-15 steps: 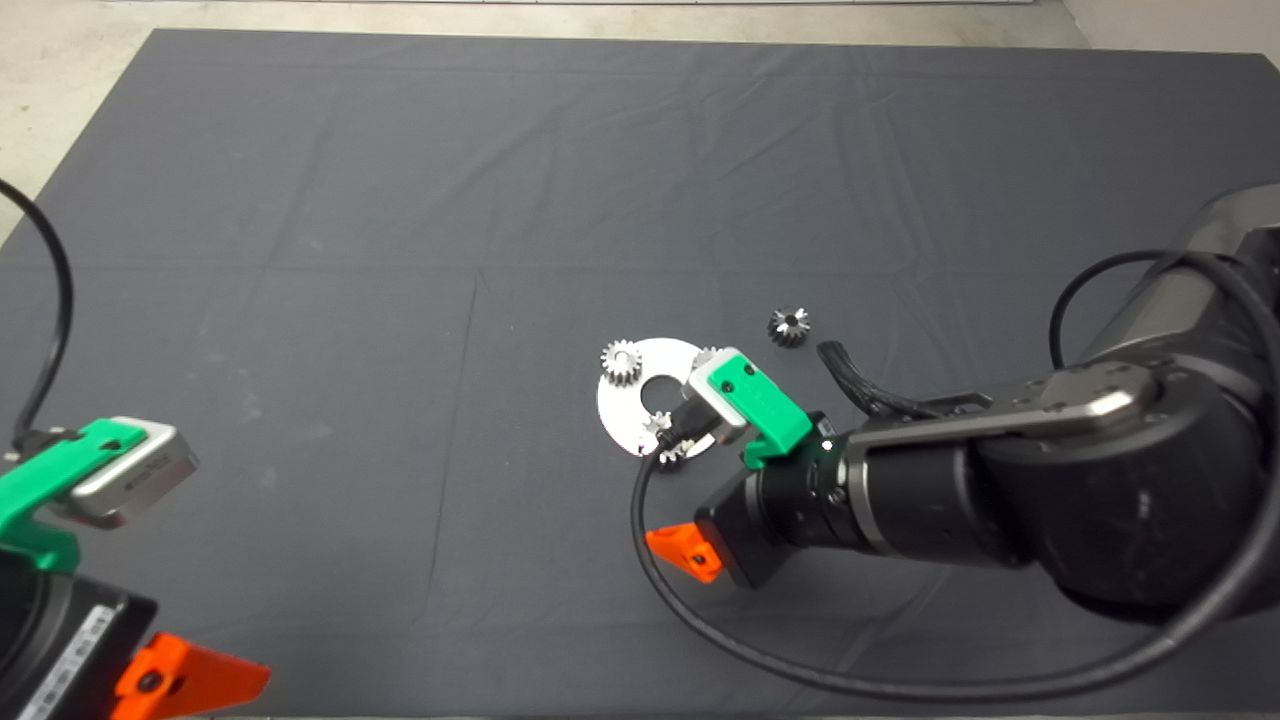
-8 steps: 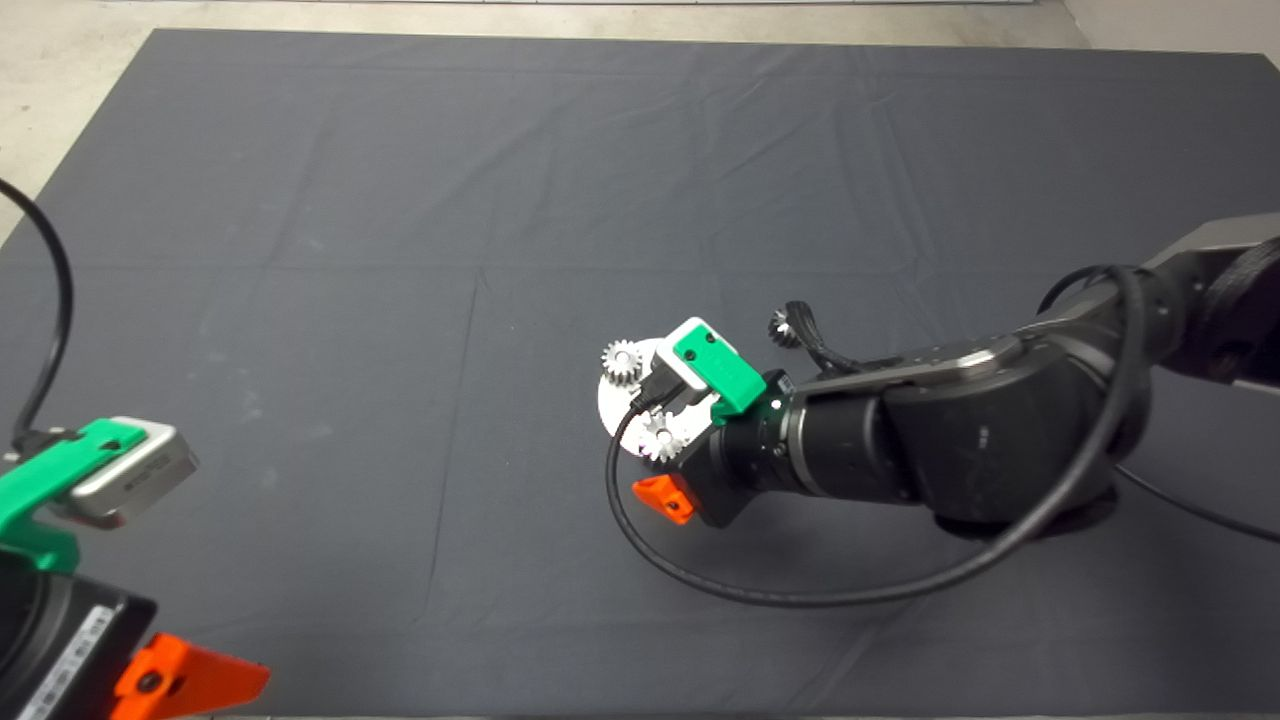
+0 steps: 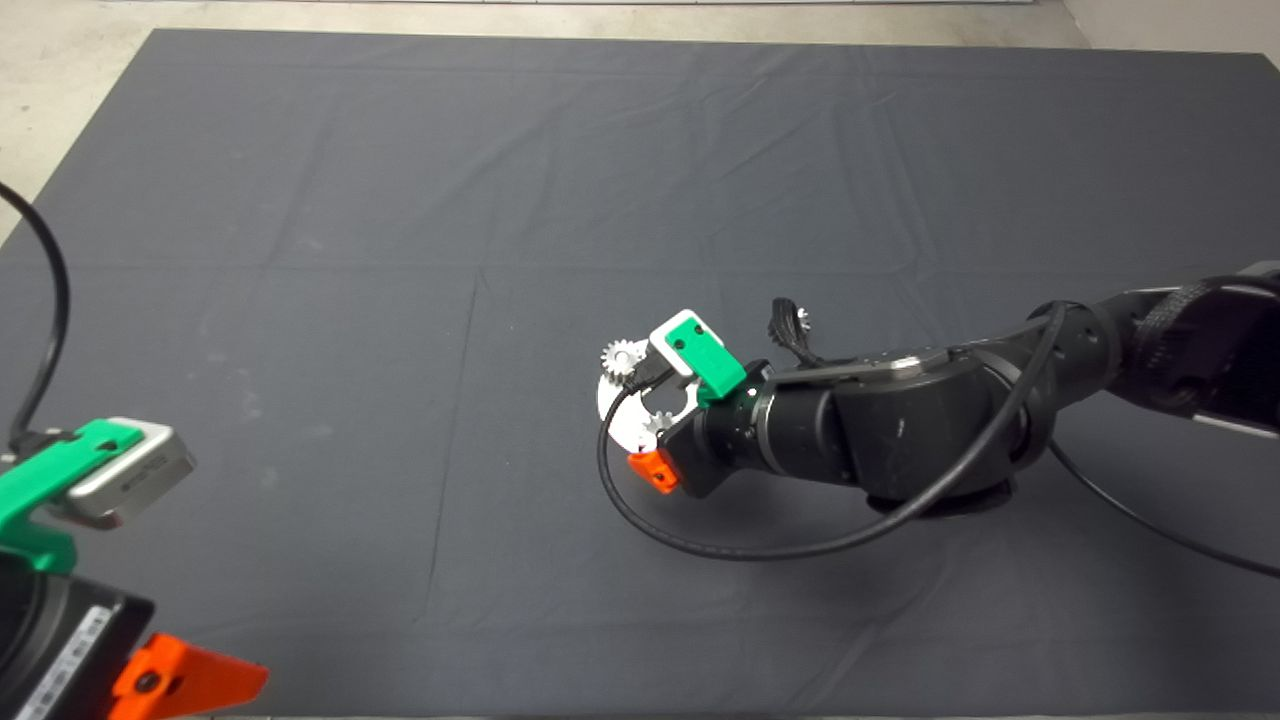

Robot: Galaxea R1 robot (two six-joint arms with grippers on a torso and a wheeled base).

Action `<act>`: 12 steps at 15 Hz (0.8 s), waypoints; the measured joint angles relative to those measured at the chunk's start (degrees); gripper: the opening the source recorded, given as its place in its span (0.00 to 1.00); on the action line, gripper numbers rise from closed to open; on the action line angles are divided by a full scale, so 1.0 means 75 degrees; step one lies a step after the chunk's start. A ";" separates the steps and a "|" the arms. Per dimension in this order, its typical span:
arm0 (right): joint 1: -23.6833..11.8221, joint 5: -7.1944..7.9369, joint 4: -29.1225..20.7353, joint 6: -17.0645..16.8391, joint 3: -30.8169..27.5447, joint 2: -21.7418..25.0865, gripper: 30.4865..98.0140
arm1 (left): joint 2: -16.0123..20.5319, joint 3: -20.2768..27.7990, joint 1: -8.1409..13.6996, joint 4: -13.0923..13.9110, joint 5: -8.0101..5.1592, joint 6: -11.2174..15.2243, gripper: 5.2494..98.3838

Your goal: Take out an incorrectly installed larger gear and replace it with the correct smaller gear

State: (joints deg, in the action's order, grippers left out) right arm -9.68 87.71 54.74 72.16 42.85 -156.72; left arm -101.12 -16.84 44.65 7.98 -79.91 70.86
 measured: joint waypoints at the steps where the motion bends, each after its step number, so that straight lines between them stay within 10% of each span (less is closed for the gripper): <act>1: 0.0046 0.0000 0.0095 -0.0033 0.0031 0.0000 0.98 | 0.0000 0.0000 0.0000 0.0000 0.0002 0.0000 0.99; 12: 0.0958 -0.0002 0.0943 -0.0507 0.0759 -0.0289 0.98 | -0.0002 0.0000 -0.0001 0.0000 0.0002 0.0008 0.99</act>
State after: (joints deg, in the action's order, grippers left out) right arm -2.50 87.70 61.81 68.35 48.54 -158.89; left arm -101.13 -16.84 44.64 7.98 -79.90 70.92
